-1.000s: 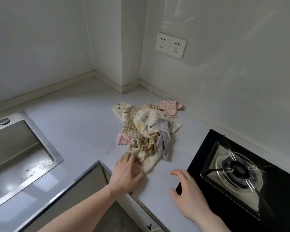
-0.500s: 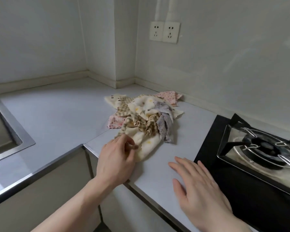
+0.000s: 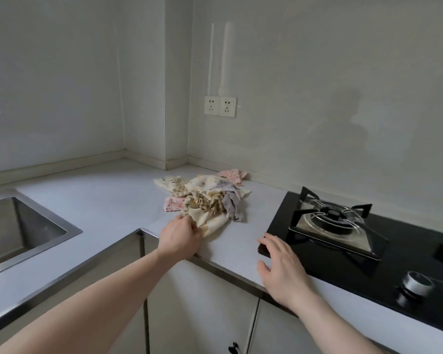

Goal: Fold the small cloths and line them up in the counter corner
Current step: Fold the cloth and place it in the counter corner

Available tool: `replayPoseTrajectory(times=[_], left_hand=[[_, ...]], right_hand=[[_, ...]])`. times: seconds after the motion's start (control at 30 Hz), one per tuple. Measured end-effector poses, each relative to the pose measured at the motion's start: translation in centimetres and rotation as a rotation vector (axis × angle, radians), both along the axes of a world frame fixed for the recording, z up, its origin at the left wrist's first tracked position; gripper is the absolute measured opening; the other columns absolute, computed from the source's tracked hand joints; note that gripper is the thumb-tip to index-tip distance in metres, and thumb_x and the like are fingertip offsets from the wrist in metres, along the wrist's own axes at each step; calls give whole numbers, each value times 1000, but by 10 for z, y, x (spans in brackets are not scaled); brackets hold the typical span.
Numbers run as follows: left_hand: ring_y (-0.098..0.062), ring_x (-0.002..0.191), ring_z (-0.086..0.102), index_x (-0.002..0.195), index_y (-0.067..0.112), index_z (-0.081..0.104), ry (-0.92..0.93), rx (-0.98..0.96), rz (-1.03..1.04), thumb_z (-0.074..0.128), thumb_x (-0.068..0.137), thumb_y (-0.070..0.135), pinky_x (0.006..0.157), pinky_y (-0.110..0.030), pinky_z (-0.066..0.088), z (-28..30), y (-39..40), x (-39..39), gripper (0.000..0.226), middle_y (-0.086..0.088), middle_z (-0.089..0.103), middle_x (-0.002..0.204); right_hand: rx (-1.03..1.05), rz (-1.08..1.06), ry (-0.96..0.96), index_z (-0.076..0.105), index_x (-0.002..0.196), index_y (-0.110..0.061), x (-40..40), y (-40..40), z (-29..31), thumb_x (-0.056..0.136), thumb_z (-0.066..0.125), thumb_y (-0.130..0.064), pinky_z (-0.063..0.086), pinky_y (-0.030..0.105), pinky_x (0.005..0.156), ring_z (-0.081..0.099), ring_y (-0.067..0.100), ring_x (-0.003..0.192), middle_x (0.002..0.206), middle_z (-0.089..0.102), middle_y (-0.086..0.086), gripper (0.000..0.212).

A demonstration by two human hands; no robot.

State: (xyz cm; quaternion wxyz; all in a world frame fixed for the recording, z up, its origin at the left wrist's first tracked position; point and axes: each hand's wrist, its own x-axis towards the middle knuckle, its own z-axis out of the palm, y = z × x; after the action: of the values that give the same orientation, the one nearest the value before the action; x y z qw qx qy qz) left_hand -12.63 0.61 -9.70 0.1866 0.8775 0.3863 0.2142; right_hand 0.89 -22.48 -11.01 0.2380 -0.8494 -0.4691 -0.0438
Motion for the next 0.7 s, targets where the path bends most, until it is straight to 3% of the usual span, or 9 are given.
replayPoseTrajectory(times=[0.37,0.5,0.6,0.7], left_hand=[[-26,101,54,93,24,51,-416,285,-111,54,100,31,86,-38,39,91,-14,4,11,1,60,104],[-27,99,56,96,23,51,-387,297,-114,54,101,32,82,-38,41,133,-21,9,11,4,62,98],[-24,82,54,103,17,54,-259,271,-155,51,104,32,69,-34,37,145,-28,9,15,15,52,75],[-15,64,51,104,17,51,-249,247,-184,47,106,31,58,-34,34,151,-39,8,16,16,50,69]], right_hand=[[51,-72,25,37,149,-30,-12,-15,-4,97,53,-31,27,27,119,37,10,143,155,39,-14,55],[58,-80,54,36,149,-32,-10,-16,-3,96,53,-33,29,29,119,39,10,141,153,39,-16,55],[68,-86,45,37,148,-32,-10,-16,-3,96,53,-34,30,28,117,41,10,139,151,41,-15,55],[77,-86,53,37,150,-29,-11,-16,-3,96,53,-34,32,27,116,43,11,138,151,42,-13,56]])
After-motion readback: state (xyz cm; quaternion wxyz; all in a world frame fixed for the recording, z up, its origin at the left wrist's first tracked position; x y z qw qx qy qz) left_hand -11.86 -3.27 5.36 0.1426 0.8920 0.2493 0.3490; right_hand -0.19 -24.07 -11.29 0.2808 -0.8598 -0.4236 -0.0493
